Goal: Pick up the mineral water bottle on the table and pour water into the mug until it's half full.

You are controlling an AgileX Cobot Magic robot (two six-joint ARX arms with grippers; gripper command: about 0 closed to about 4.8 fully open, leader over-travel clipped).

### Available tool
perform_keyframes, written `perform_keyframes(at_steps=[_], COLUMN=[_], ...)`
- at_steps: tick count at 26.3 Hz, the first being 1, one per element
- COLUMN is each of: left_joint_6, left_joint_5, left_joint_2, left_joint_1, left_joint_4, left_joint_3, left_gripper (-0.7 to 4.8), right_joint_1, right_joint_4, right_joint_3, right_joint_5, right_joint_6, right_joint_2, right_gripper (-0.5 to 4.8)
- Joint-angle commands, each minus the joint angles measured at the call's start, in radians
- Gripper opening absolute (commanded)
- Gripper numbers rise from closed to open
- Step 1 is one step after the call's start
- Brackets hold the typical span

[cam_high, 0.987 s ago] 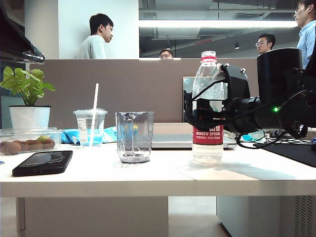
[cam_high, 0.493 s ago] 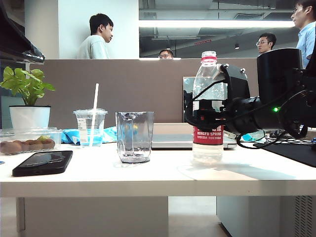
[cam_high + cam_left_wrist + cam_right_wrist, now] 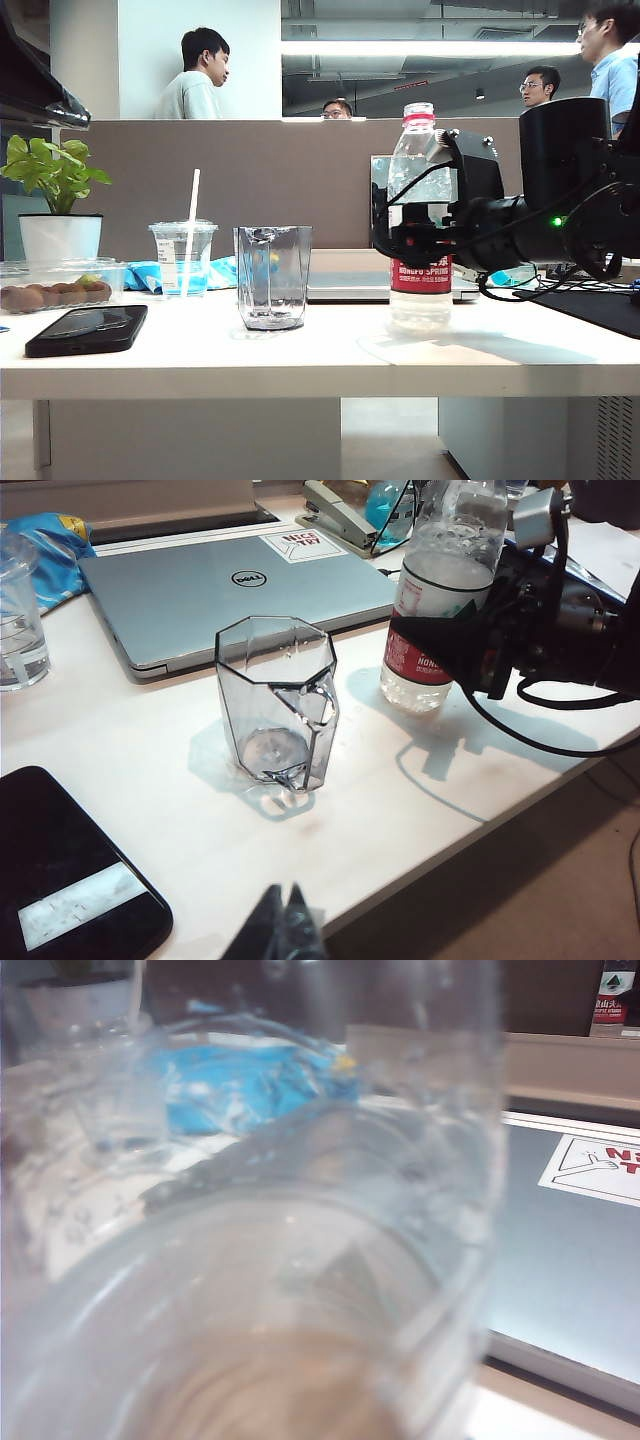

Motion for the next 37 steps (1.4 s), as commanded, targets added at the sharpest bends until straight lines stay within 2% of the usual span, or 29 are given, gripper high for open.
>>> perform_keyframes(at_steps=[1, 4, 7, 9, 11, 15, 16, 20, 24, 28, 29, 31, 37], left_joint_6=[-0.002, -0.002, -0.002, -0.002, -0.002, -0.002, -0.002, -0.002, -0.002, -0.002, -0.002, -0.002, 0.002], left_joint_5=[0.004, 0.004, 0.004, 0.004, 0.004, 0.004, 0.004, 0.004, 0.004, 0.003, 0.004, 0.0, 0.0], left_joint_2=[-0.001, -0.001, -0.001, -0.001, -0.001, -0.001, -0.001, -0.001, -0.001, -0.001, -0.001, -0.001, -0.001], left_joint_1=[-0.001, -0.001, -0.001, -0.001, -0.001, -0.001, -0.001, -0.001, -0.001, -0.001, -0.001, -0.001, -0.001], left_joint_4=[0.009, 0.009, 0.009, 0.009, 0.01, 0.009, 0.009, 0.008, 0.008, 0.008, 0.007, 0.006, 0.006], left_joint_3=[0.005, 0.005, 0.005, 0.005, 0.005, 0.005, 0.005, 0.005, 0.005, 0.005, 0.005, 0.005, 0.005], left_gripper=[-0.04, -0.04, -0.04, -0.03, -0.04, -0.03, -0.03, -0.04, -0.04, -0.04, -0.03, -0.04, -0.04], right_joint_1=[0.0, 0.0, 0.0, 0.0, 0.0, 0.0, 0.001, 0.002, 0.003, 0.027, 0.043, 0.053, 0.069], right_joint_4=[0.009, 0.008, -0.004, -0.08, -0.233, -0.465, -0.534, -0.654, -0.769, -0.846, -0.845, -0.845, -0.873], right_joint_3=[0.003, 0.009, 0.023, 0.041, 0.077, 0.159, 0.193, 0.258, 0.342, 0.403, 0.418, 0.434, 0.434], right_joint_5=[0.005, 0.005, 0.003, 0.003, 0.005, 0.007, 0.033, 0.121, 0.184, 0.244, 0.272, 0.28, 0.299], right_joint_6=[-0.014, -0.023, -0.102, -0.132, -0.18, -0.353, -0.437, -0.581, -0.783, -0.965, -1.053, -1.118, -1.189], right_joint_2=[-0.002, -0.003, -0.012, -0.035, -0.075, -0.139, -0.172, -0.228, -0.242, -0.241, -0.241, -0.241, -0.241], right_gripper=[2.42, 2.43, 2.43, 2.42, 2.43, 2.43, 2.43, 2.43, 2.43, 2.43, 2.42, 2.42, 2.43])
